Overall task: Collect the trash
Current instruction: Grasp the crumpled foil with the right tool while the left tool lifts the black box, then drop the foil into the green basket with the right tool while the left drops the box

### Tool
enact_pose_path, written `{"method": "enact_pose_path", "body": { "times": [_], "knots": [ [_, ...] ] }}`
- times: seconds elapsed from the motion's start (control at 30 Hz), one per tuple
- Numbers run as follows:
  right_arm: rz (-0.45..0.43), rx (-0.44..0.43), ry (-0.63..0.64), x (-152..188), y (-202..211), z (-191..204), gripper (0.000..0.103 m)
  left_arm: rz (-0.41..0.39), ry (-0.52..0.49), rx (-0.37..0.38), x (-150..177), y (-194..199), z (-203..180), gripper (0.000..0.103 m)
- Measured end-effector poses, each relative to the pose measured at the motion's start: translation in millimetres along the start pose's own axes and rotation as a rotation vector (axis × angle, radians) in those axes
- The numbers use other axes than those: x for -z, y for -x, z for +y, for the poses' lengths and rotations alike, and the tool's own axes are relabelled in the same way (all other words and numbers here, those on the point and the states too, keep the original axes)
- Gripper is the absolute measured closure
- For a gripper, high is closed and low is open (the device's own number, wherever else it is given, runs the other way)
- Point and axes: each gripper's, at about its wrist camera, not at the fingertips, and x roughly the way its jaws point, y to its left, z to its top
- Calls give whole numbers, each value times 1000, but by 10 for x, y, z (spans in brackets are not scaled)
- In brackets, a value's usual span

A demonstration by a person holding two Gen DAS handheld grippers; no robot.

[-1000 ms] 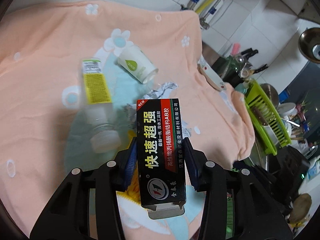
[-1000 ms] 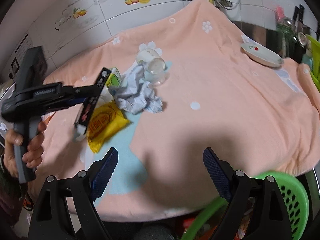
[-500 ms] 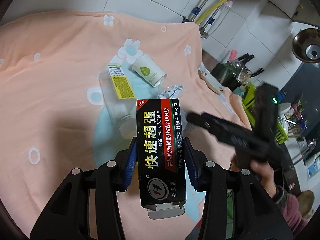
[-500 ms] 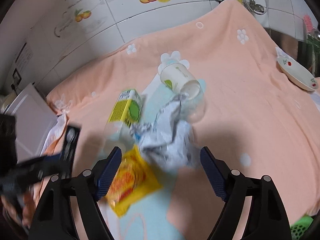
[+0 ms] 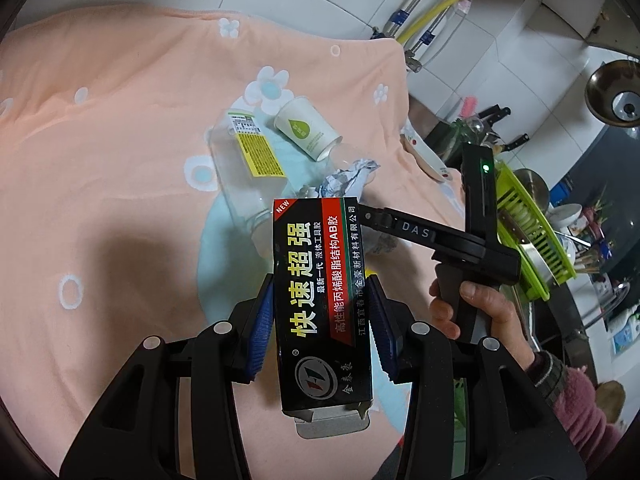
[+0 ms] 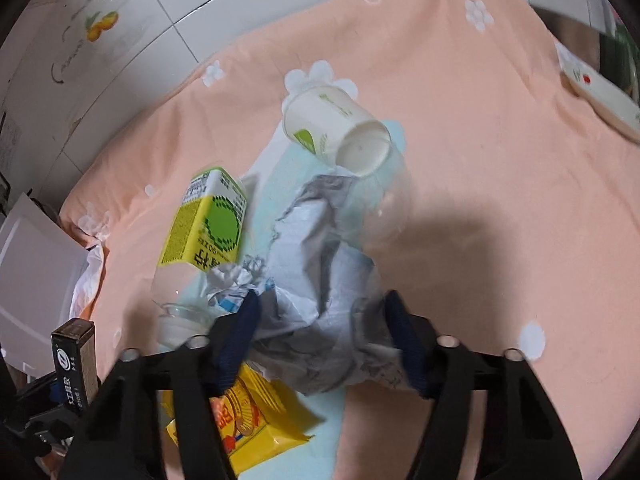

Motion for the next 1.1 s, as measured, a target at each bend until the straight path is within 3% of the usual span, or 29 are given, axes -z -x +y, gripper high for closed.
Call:
{"method": "enact_pose_path", "body": {
  "times": [0.27, 0.8, 1.1],
  "knots": [
    [-49, -32, -30, 79, 258, -49, 86, 7, -17, 15, 30, -43, -85, 59],
    [-212, -10, 12, 324, 1132, -69, 90, 0, -70, 60, 84, 31, -457, 59],
    [-285, 72, 7, 720, 1821, -343, 90, 42, -128, 128, 193, -85, -866, 59]
  ]
}}
